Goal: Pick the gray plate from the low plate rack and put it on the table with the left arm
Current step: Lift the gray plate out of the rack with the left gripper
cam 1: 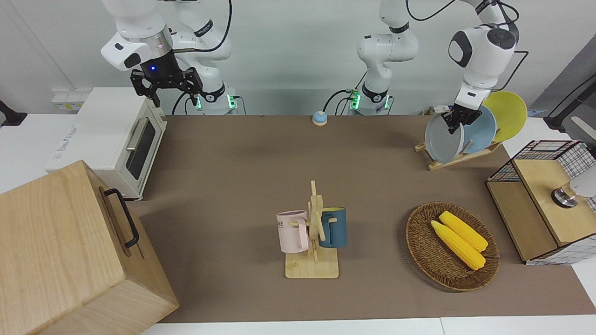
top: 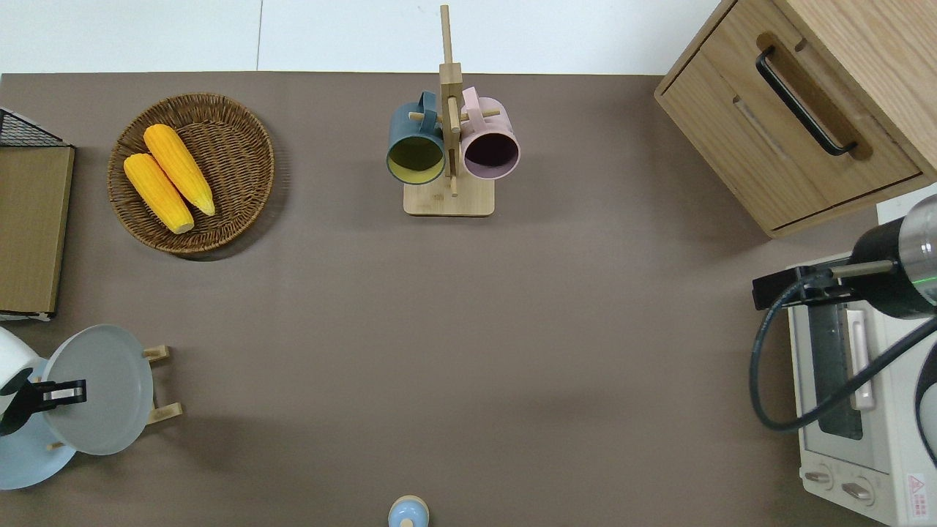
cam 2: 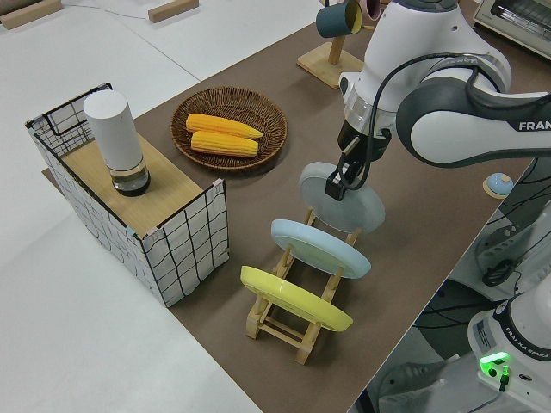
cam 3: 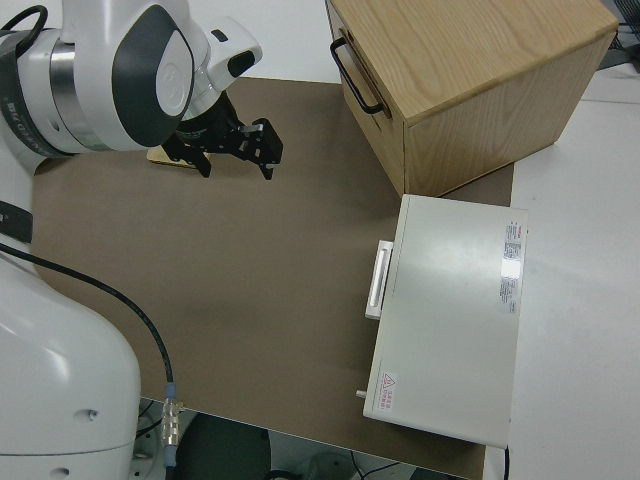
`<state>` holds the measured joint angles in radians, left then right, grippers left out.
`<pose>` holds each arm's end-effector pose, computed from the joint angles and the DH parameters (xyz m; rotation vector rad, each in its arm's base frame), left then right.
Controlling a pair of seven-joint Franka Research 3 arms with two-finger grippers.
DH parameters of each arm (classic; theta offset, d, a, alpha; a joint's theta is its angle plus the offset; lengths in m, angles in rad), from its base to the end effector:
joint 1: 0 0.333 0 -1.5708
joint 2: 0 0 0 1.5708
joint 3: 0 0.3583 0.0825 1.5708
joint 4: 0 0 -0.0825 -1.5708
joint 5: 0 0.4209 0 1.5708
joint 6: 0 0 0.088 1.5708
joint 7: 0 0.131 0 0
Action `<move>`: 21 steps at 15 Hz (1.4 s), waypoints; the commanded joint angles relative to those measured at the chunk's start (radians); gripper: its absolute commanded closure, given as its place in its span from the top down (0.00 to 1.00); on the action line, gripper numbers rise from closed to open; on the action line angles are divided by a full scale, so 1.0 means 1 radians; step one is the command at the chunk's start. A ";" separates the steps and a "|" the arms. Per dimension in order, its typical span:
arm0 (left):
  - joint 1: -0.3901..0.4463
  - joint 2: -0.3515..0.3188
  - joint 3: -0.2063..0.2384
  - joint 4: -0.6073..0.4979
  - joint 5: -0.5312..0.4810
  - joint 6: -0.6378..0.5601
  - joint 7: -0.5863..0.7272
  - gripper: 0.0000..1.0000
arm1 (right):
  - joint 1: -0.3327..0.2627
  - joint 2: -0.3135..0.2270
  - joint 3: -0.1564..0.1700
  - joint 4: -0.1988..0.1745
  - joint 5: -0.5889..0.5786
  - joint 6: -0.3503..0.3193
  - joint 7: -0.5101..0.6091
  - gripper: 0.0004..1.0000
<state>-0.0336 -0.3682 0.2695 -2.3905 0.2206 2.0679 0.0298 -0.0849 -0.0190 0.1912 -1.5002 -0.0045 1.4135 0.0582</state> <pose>0.4420 0.1267 0.4546 -3.0347 -0.1345 -0.0387 0.5633 0.0607 0.6758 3.1253 0.0741 -0.1050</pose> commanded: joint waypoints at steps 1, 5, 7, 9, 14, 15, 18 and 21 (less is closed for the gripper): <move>-0.002 -0.031 -0.068 0.074 0.051 -0.130 -0.065 0.00 | -0.007 -0.002 0.007 0.006 0.006 -0.015 -0.001 0.99; -0.003 -0.037 -0.151 0.143 0.063 -0.231 -0.149 0.00 | -0.007 -0.002 0.007 0.006 0.006 -0.015 0.000 0.99; -0.009 -0.037 -0.170 0.181 0.063 -0.279 -0.166 0.00 | -0.007 -0.002 0.007 0.006 0.006 -0.015 0.000 0.99; -0.015 -0.037 -0.181 0.223 0.051 -0.333 -0.168 0.00 | -0.007 -0.002 0.007 0.006 0.006 -0.015 -0.001 0.99; -0.015 -0.037 -0.190 0.315 -0.075 -0.413 -0.166 0.00 | -0.007 -0.002 0.007 0.006 0.006 -0.015 0.000 0.99; -0.015 -0.037 -0.188 0.318 -0.101 -0.413 -0.166 0.00 | -0.007 -0.002 0.005 0.006 0.006 -0.015 -0.001 0.99; -0.014 -0.037 -0.178 0.317 -0.200 -0.414 -0.165 0.00 | -0.007 -0.002 0.005 0.006 0.006 -0.015 0.000 0.99; -0.015 -0.031 -0.174 0.310 -0.283 -0.425 -0.163 0.00 | -0.007 -0.002 0.007 0.006 0.006 -0.015 0.000 0.99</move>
<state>-0.0364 -0.4052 0.0827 -2.0873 0.0080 1.6728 -0.1219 -0.0849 -0.0190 0.1913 -1.5002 -0.0045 1.4135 0.0582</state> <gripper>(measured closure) 0.921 0.009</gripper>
